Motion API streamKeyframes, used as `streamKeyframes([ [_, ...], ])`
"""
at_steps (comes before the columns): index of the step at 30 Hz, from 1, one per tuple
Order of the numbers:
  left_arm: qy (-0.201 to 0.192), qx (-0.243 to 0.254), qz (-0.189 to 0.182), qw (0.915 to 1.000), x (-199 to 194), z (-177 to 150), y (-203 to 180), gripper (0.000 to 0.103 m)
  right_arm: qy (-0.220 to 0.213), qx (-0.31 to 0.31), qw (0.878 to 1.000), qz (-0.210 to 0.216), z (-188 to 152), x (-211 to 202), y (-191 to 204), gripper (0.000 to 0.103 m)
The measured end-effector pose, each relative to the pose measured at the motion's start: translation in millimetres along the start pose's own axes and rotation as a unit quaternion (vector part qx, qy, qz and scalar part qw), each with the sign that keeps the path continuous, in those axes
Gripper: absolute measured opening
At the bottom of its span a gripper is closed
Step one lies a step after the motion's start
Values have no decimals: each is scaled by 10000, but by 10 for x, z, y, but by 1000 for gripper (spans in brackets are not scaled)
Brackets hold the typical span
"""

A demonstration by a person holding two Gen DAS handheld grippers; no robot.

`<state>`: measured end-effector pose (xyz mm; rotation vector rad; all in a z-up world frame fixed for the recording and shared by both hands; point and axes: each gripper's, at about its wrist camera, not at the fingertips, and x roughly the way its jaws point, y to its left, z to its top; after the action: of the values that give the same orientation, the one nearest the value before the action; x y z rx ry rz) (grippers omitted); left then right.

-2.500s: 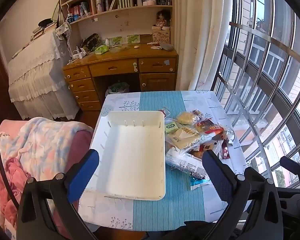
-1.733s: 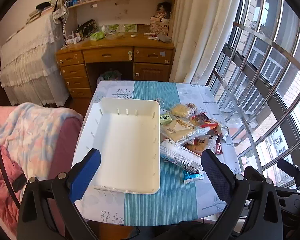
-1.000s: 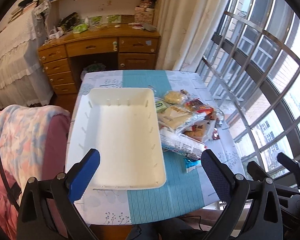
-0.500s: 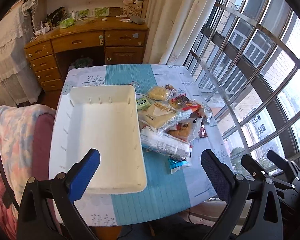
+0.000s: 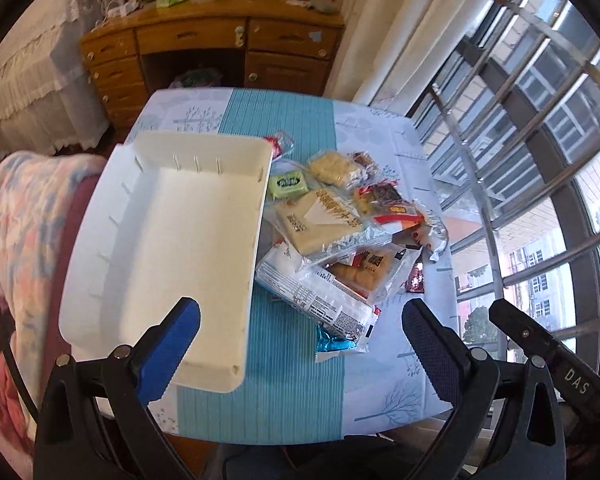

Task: Organize snacks
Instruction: 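Grasp the white printed snack bag with the left gripper while the right gripper grasps a clear bread bag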

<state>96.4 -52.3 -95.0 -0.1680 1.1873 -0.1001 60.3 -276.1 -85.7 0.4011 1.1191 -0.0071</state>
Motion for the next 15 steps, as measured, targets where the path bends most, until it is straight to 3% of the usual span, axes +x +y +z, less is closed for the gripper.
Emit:
streamKeyframes([
  [8, 700, -785, 352, 9938, 592, -1, -119, 101, 932, 415, 9918, 769, 260, 662, -333, 70],
  [15, 1123, -1447, 606, 9812, 1120, -4, -163, 98, 1620, 888, 9720, 1455, 293, 1290, -572, 61],
])
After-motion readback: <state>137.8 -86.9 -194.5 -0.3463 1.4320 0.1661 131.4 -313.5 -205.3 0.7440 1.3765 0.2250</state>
